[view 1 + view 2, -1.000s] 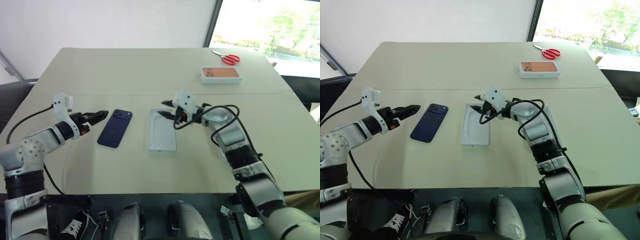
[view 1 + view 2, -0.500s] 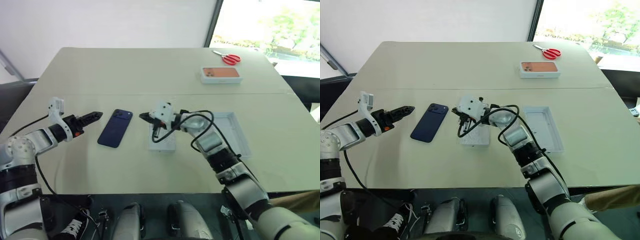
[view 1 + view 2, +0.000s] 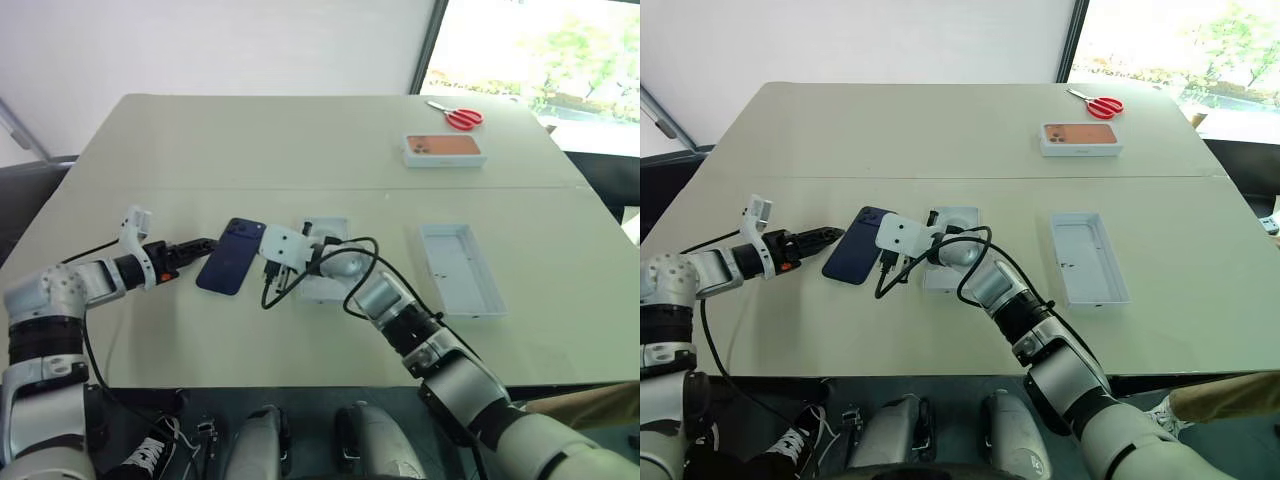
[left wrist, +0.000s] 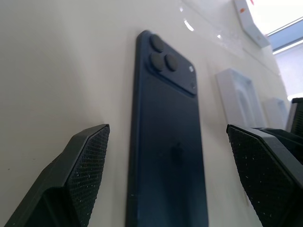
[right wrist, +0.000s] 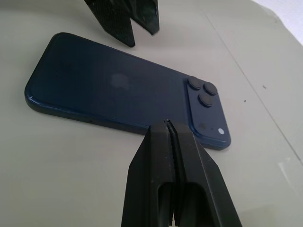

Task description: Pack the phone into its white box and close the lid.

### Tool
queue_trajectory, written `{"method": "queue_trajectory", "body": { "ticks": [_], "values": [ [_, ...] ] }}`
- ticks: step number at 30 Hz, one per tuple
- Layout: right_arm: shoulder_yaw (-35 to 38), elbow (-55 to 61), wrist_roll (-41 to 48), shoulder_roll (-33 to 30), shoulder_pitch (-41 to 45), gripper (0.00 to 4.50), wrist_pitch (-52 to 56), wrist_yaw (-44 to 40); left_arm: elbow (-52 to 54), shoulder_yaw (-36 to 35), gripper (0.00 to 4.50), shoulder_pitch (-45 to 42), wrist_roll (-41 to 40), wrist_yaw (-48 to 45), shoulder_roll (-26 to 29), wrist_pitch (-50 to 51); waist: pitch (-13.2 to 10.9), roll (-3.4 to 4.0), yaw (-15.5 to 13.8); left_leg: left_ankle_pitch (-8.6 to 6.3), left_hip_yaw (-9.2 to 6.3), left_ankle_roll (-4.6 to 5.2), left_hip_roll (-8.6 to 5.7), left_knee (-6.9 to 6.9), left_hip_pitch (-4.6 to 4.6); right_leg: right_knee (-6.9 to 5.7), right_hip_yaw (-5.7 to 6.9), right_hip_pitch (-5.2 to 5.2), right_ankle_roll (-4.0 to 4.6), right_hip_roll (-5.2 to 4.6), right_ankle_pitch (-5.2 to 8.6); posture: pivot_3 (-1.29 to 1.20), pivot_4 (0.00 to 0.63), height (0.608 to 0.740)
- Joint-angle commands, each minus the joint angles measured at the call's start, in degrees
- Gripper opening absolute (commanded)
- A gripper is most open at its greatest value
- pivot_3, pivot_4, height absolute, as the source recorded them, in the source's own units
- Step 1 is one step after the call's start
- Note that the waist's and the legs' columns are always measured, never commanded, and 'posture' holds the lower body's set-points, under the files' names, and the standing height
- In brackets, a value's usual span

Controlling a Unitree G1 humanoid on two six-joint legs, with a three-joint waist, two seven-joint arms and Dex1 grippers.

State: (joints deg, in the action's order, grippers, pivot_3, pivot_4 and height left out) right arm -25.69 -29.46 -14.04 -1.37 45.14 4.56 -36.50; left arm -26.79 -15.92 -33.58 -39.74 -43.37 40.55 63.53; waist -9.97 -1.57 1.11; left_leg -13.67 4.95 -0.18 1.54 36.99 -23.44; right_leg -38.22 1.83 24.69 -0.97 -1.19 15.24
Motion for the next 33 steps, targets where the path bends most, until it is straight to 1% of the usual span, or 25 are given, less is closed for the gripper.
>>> {"method": "queue_trajectory", "body": {
  "ticks": [1, 3, 4, 6, 9, 12, 14, 17, 19, 21, 22, 24, 25, 27, 33],
  "values": [
    [-0.44, 0.42, 0.21, 1.01, 1.12, 0.05, 4.43, -1.95, 0.45, 6.75, 4.15, -0.79, 2.27, -3.3, -0.81, 2.72, 0.02, 0.01, -0.11, 0.0, 0.0, 0.0, -0.01, 0.0, 0.0, 0.0, 0.01, 0.0, 0.0, -0.01, 0.0, 0.0, 0.15, 0.74],
    [-1.94, 0.22, -3.64, 0.49, 1.64, 0.05, 6.07, 1.22, -0.49, 7.68, 4.15, -1.45, 2.18, -4.87, -1.6, 3.98, 0.08, 0.08, -0.06, 0.0, -0.01, 0.0, -0.08, -0.02, 0.0, 0.0, 0.03, -0.01, 0.0, -0.12, 0.0, 0.0, 0.15, 0.74],
    [-2.43, 0.12, -4.31, 0.28, 1.71, 0.05, 6.55, 1.28, -1.13, 7.73, 4.15, -1.81, 2.1, -5.31, -2.17, 4.52, 0.08, 0.08, -0.13, -0.01, 0.0, 0.01, -0.13, -0.04, 0.01, -0.01, 0.04, -0.01, 0.01, -0.18, 0.01, 0.0, 0.15, 0.74],
    [-1.9, 0.81, -2.9, 0.43, 1.23, 0.05, 8.07, -0.58, -1.85, 9.58, 4.15, -2.2, 3.57, -5.72, -2.94, 4.6, 0.12, 0.07, -0.35, -0.01, -0.01, 0.01, -0.16, -0.04, 0.01, -0.01, 0.14, -0.03, 0.14, -0.28, 0.08, 0.0, 0.15, 0.74],
    [-2.87, 1.53, -3.71, -0.59, 0.93, 0.05, 7.42, -1.58, -3.72, 10.29, 4.15, -3.16, 4.97, -6.22, -3.99, 4.59, 0.25, 0.16, -0.46, -0.04, -0.01, 0.07, -0.23, -0.04, 0.01, 0.01, 0.16, -0.08, 0.15, -0.38, 0.09, 0.0, 0.15, 0.74],
    [-2.49, 2.16, -2.56, -1.19, 0.87, 0.05, 9.07, -4.21, -4.1, 11.48, 4.15, -3.85, 5.86, -7.29, -4.66, 6.13, 0.34, 0.22, -0.52, -0.05, -0.01, 0.11, -0.31, -0.03, 0.01, 0.02, 0.2, -0.13, 0.16, -0.5, 0.09, 0.0, 0.15, 0.74],
    [-1.9, 2.42, -2.82, -1.23, 1.08, 0.05, 9.32, -3.26, -3.66, 11.2, 4.15, -4.38, 5.45, -7.97, -5.02, 7.76, 0.35, 0.24, -0.52, -0.06, -0.02, 0.13, -0.32, -0.03, 0.01, 0.02, 0.21, -0.15, 0.15, -0.52, 0.09, 0.0, 0.15, 0.74],
    [-1.14, 2.04, -2.7, -0.96, 1.6, 0.05, 8.93, -2.31, -3.35, 10.66, 4.15, -6.0, 6.14, -5.09, -5.53, 10.61, 0.36, 0.24, -0.54, -0.08, -0.03, 0.17, -0.35, -0.02, 0.01, 0.03, 0.21, -0.16, 0.1, -0.55, 0.07, 0.0, 0.15, 0.74],
    [-1.07, 1.73, -2.47, -0.92, 1.65, 0.05, 8.51, -2.39, -0.92, 11.79, 4.15, -6.63, 6.94, -3.28, -5.45, 12.85, 0.36, 0.24, -0.52, -0.08, -0.03, 0.17, -0.36, -0.02, 0.01, 0.03, 0.21, -0.18, 0.05, -0.56, 0.03, 0.0, 0.15, 0.74],
    [-1.5, 1.86, -2.62, -0.99, 1.34, 0.05, 8.2, -2.52, 3.2, 10.91, 4.15, -7.45, 4.87, -2.78, -5.35, 17.77, 0.36, 0.24, -0.42, -0.08, -0.03, 0.18, -0.36, -0.02, 0.01, 0.03, 0.21, -0.18, 0.02, -0.56, 0.02, 0.0, 0.15, 0.74],
    [-1.49, 1.9, -2.49, -0.86, 1.28, 0.05, 8.26, -2.57, 4.79, 11.14, 4.15, -7.64, 5.24, -1.69, -5.2, 19.0, 0.36, 0.24, -0.38, -0.08, -0.03, 0.19, -0.36, -0.02, 0.01, 0.03, 0.21, -0.18, 0.01, -0.56, 0.02, 0.0, 0.15, 0.74],
    [-1.6, 1.95, -2.49, -0.66, 1.21, 0.05, 7.86, -2.38, 5.24, 10.82, 4.15, -8.04, 6.15, -0.32, -4.99, 20.31, 0.36, 0.24, -0.26, -0.08, -0.03, 0.19, -0.36, -0.02, 0.01, 0.03, 0.21, -0.18, -0.01, -0.55, 0.01, 0.0, 0.15, 0.74],
    [-1.59, 2.0, -2.39, -0.53, 1.1, 0.05, 7.93, -2.38, 3.97, 10.11, 4.15, -8.33, 6.84, 0.46, -5.1, 20.26, 0.36, 0.24, -0.23, -0.08, -0.03, 0.19, -0.35, -0.02, 0.01, 0.03, 0.21, -0.18, -0.01, -0.53, 0.01, 0.0, 0.15, 0.74],
    [-1.6, 2.04, -2.06, -0.4, 0.95, 0.05, 8.1, -2.77, 4.18, 11.18, 4.15, -7.53, 6.85, -0.67, -4.39, 19.94, 0.36, 0.24, -0.09, -0.07, -0.03, 0.19, -0.35, -0.02, 0.01, 0.03, 0.21, -0.17, -0.02, -0.52, 0.01, 0.0, 0.15, 0.74],
    [-1.96, 2.18, -2.49, -1.48, 0.84, 0.05, 7.55, -3.07, 5.18, 9.66, 4.15, -3.95, 7.26, 0.99, -6.89, 17.46, 0.37, 0.27, -0.29, -0.08, -0.03, 0.19, -0.34, -0.02, 0.03, 0.03, 0.22, -0.17, -0.01, -0.52, 0.02, 0.0, 0.15, 0.74]
  ]
}}
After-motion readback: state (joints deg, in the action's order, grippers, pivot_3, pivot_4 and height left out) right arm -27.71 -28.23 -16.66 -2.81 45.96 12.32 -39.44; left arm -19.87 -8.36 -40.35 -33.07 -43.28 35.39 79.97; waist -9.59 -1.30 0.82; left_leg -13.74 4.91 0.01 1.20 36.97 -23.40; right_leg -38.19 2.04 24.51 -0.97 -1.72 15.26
